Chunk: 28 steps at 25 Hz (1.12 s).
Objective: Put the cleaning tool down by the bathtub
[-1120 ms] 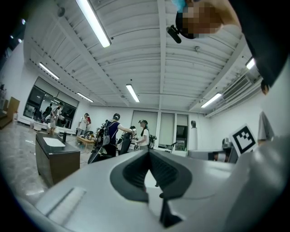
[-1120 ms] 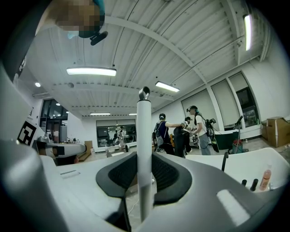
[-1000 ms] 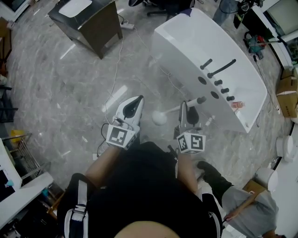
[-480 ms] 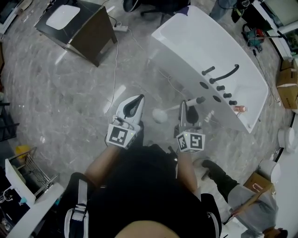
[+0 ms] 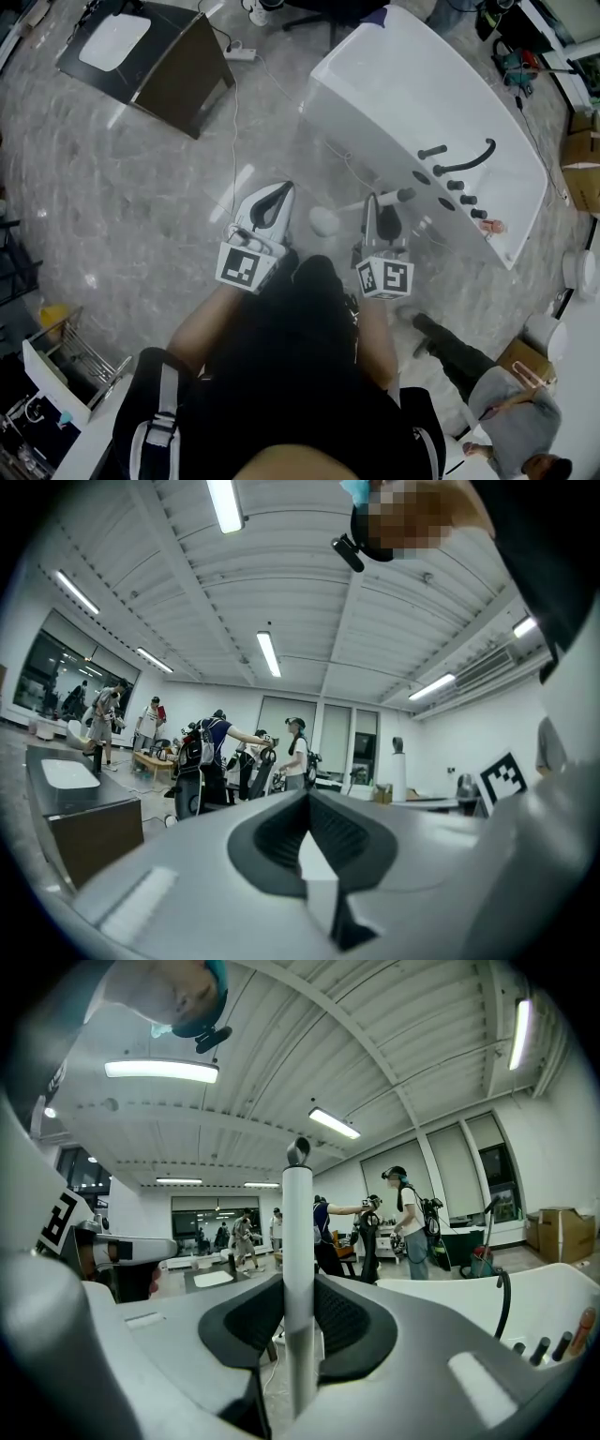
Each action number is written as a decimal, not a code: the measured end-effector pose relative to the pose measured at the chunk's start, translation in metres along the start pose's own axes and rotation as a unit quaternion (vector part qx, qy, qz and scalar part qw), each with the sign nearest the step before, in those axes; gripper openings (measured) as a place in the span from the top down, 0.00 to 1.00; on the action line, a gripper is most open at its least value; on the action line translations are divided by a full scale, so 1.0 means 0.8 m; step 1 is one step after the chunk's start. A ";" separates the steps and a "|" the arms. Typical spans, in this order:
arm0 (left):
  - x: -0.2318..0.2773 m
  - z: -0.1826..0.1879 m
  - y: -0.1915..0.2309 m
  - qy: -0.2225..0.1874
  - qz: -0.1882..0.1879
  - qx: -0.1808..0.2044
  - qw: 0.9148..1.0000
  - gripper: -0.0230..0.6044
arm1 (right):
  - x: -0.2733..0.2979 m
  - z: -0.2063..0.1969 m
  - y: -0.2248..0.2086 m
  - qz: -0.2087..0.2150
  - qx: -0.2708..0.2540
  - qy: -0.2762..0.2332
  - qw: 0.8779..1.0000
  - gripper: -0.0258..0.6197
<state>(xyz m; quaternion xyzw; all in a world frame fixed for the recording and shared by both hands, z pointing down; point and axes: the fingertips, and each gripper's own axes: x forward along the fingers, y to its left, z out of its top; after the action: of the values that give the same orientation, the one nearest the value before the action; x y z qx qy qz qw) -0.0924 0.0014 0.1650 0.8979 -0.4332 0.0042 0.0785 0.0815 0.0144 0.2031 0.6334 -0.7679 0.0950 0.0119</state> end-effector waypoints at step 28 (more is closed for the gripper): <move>0.210 -0.136 0.138 0.047 0.028 -0.014 0.998 0.95 | 0.242 -0.175 -0.080 0.015 0.016 0.068 0.997 0.81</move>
<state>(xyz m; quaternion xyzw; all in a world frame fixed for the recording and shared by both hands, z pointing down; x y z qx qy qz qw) -0.0667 -0.1814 0.3004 0.8829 -0.4541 0.0428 0.1115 0.0918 -0.1624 0.3756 0.6142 -0.7730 0.1499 0.0527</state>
